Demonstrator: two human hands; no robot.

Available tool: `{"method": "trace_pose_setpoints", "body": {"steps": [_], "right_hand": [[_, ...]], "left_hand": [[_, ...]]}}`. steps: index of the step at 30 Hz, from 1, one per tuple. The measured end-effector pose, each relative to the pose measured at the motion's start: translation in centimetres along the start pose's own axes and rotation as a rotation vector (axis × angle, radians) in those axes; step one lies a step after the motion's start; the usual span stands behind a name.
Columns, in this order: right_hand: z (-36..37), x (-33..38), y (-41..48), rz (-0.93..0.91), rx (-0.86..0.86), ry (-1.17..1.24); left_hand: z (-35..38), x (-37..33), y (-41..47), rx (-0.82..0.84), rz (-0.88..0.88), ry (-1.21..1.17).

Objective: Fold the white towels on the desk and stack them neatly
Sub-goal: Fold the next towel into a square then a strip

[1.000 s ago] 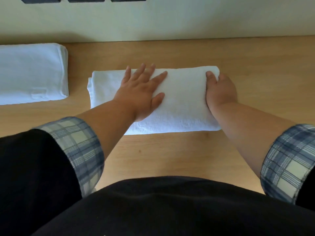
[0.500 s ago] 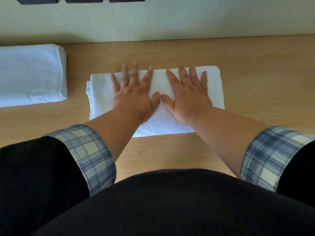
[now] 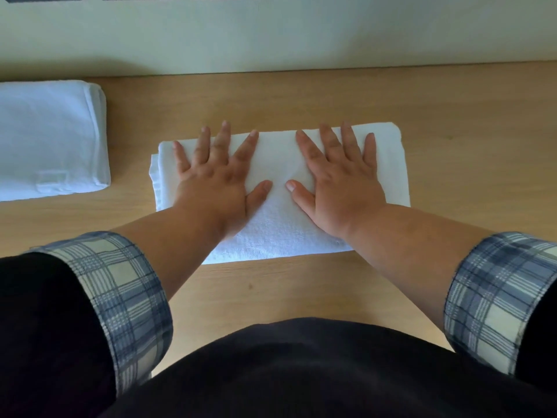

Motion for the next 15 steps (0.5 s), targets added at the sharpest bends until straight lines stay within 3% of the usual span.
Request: {"method": "trace_pose_setpoints", "body": {"steps": [15], "right_hand": [[1.05,-0.06,0.63,-0.001,-0.115,0.03]], "left_hand": [[0.67,0.18,0.51,-0.066,0.011,-0.005]]}}
Point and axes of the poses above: each hand's wrist, its own y-axis towards the middle knuckle, its own z-axis out of the palm, x = y × z, the point moved 5 cm from there along y, towards the middle knuckle, and after that the axes turned 10 degrees about z, right-handed, at the moved point
